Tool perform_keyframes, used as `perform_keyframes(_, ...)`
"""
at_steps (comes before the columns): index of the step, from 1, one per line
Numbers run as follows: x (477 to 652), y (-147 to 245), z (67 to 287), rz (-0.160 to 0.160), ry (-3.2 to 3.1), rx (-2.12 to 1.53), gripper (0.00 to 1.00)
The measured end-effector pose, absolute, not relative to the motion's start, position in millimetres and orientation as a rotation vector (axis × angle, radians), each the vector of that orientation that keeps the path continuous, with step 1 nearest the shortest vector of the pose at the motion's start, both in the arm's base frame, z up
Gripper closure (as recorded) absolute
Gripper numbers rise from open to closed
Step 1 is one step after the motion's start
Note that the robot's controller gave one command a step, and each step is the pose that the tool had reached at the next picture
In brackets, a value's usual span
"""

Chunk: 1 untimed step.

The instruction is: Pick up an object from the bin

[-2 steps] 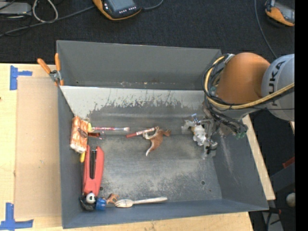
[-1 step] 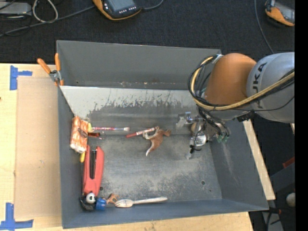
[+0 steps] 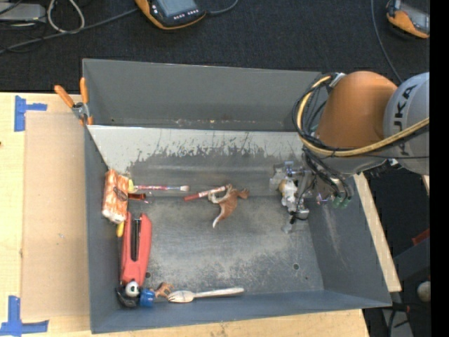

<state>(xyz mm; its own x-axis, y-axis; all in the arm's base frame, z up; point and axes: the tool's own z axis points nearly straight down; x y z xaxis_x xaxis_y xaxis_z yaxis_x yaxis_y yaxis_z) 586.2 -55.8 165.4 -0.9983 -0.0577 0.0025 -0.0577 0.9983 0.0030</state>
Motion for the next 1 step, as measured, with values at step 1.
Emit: perform_keyframes(1,595.5,-26.5,165.9,-0.005,-3.133,0.206,0.0)
